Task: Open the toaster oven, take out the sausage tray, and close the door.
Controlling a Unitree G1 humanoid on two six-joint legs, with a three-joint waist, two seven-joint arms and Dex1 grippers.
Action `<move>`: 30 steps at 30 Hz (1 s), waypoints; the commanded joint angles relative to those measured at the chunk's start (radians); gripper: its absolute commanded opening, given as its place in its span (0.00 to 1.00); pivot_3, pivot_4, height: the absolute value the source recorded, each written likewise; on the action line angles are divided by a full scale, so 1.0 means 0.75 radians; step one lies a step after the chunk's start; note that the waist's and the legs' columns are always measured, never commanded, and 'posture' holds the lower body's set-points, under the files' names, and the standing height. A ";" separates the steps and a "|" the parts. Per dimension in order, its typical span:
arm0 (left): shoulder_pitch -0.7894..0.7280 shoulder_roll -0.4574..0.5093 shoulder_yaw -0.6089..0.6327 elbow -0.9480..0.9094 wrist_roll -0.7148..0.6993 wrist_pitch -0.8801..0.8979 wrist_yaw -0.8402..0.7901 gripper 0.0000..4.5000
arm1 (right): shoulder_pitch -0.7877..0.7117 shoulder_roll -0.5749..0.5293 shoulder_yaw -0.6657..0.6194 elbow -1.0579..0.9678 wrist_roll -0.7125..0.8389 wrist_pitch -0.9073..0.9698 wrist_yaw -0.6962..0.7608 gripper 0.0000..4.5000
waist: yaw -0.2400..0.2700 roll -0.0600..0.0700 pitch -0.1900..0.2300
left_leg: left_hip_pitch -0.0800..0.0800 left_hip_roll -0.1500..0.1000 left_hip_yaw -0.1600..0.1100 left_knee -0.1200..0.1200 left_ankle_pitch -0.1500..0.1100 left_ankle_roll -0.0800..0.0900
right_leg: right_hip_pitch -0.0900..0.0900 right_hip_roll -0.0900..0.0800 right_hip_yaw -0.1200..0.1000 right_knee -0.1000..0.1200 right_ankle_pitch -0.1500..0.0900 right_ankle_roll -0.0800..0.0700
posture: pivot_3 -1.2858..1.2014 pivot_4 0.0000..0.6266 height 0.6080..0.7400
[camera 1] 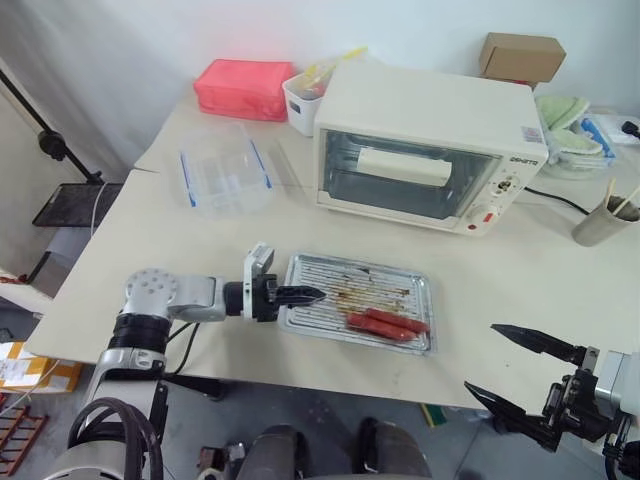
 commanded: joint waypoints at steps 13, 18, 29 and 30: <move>0.160 0.127 0.086 -0.416 0.420 -0.075 -0.335 0.99 | -0.068 0.005 0.044 0.010 -0.044 -0.029 -0.038 1.00 | -0.038 -0.001 0.001 | -0.001 0.001 -0.001 -0.003 -0.001 -0.002 | -0.004 -0.012 -0.001 0.003 0.000 0.000 | 0.52 0.24 1.00; 0.442 0.450 0.032 -0.735 0.713 -0.548 -0.721 0.99 | -0.177 -0.016 0.110 0.103 -0.067 -0.034 -0.010 1.00 | -0.083 -0.002 0.001 | 0.000 0.004 0.000 -0.005 -0.001 -0.006 | -0.005 -0.010 -0.002 0.003 -0.002 -0.004 | 0.52 0.24 1.00; 0.805 0.592 0.206 -0.765 1.259 -1.810 -1.185 0.99 | -0.484 -0.135 0.206 0.361 -0.059 -0.019 0.155 1.00 | -0.087 0.003 0.002 | -0.008 0.005 0.001 -0.019 0.004 -0.011 | -0.022 -0.012 -0.002 0.002 -0.006 -0.011 | 0.52 0.24 1.00; 0.797 0.571 0.224 -0.757 1.261 -1.858 -1.190 0.99 | -0.501 -0.145 0.214 0.371 -0.059 -0.014 0.171 1.00 | -0.082 0.004 0.002 | -0.008 0.005 0.001 -0.020 0.005 -0.008 | -0.022 -0.012 -0.003 0.002 -0.006 -0.011 | 0.52 0.24 1.00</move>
